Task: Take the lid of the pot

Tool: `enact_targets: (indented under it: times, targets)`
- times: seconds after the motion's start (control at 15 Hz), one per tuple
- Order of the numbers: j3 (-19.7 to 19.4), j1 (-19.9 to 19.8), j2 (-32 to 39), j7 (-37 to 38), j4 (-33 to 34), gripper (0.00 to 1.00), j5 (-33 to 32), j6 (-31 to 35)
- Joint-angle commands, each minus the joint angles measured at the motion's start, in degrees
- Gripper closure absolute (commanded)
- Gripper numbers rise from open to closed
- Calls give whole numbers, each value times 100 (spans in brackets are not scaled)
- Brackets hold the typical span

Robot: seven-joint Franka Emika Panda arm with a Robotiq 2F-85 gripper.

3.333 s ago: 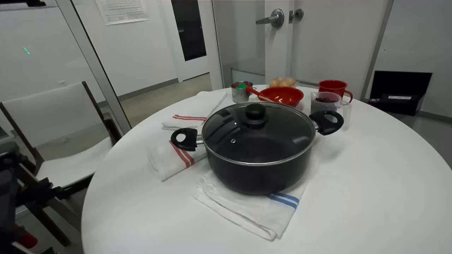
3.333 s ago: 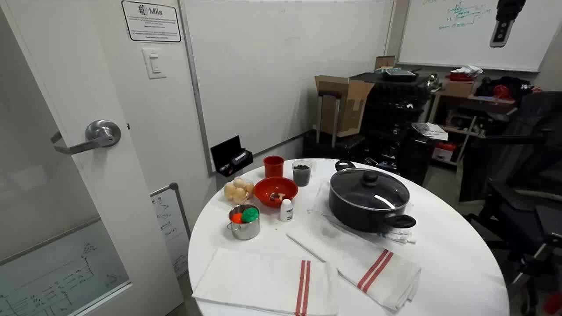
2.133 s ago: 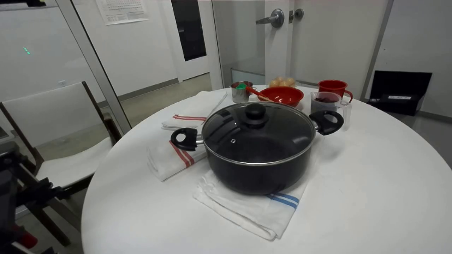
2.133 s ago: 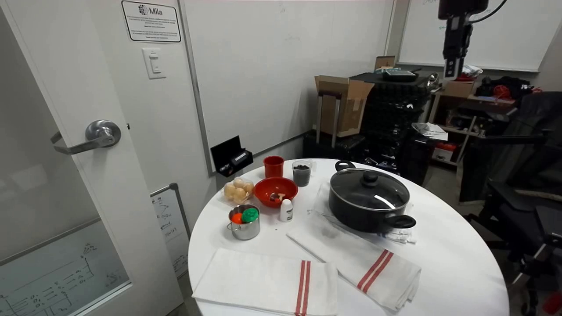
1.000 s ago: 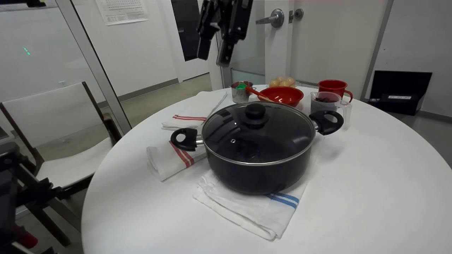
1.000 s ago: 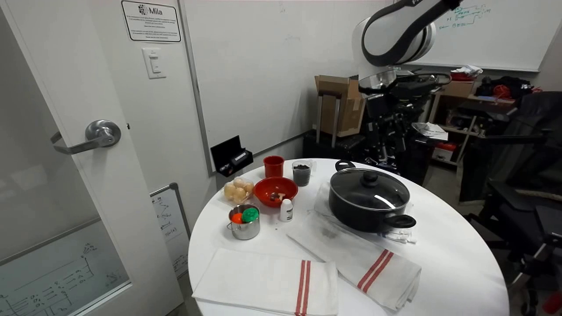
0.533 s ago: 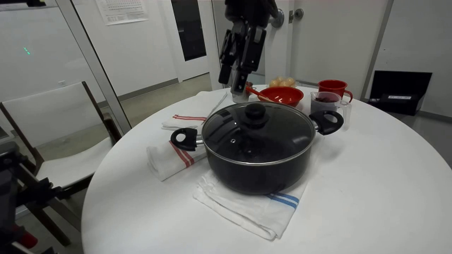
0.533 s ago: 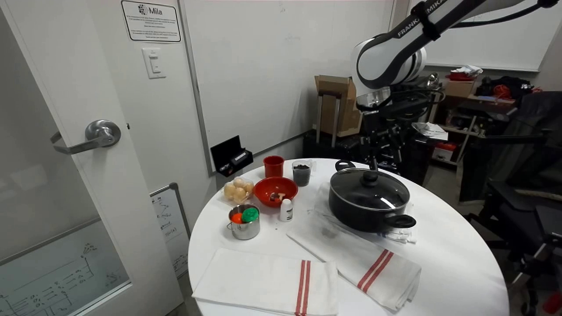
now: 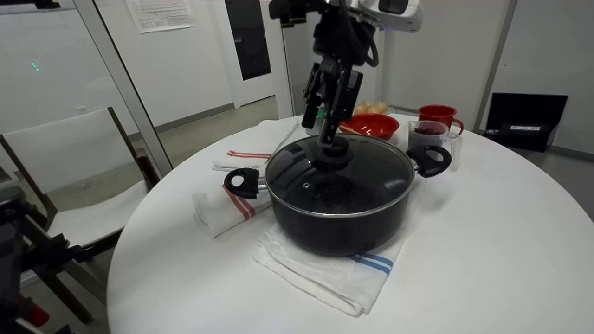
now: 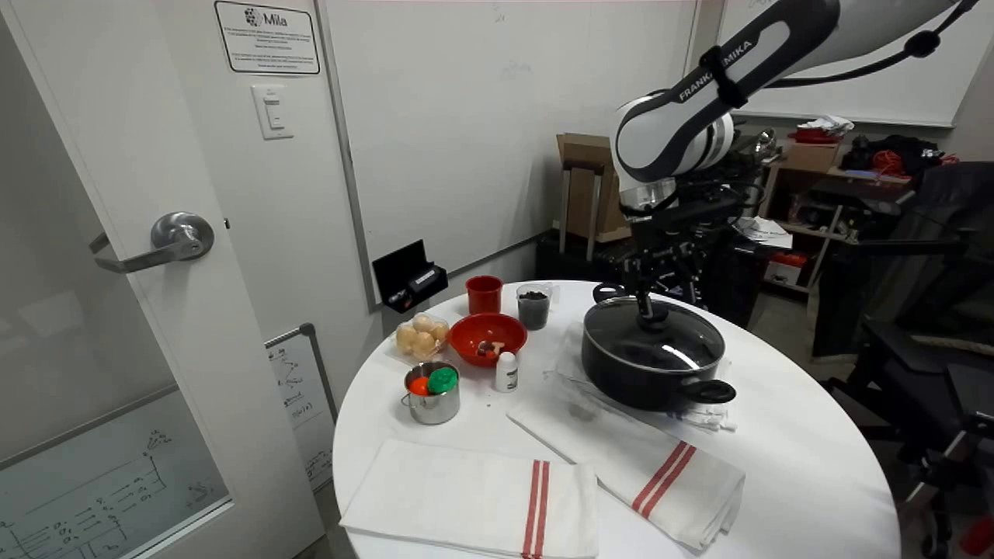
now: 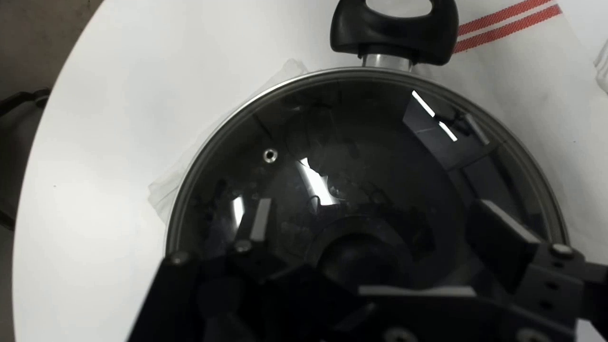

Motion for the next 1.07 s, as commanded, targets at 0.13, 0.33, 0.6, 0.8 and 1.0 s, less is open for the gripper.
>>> enact_targets:
  times: [0.13,0.33,0.6,0.8,1.0]
  targets:
    - [25,-121,467,34,618,0,200,-148]
    - [20,-167,551,33,733,26,220,-152]
    - [25,-203,593,34,830,55,225,-140]
    - [32,-197,586,33,867,76,238,-131]
    - [31,-174,496,7,792,76,214,-77]
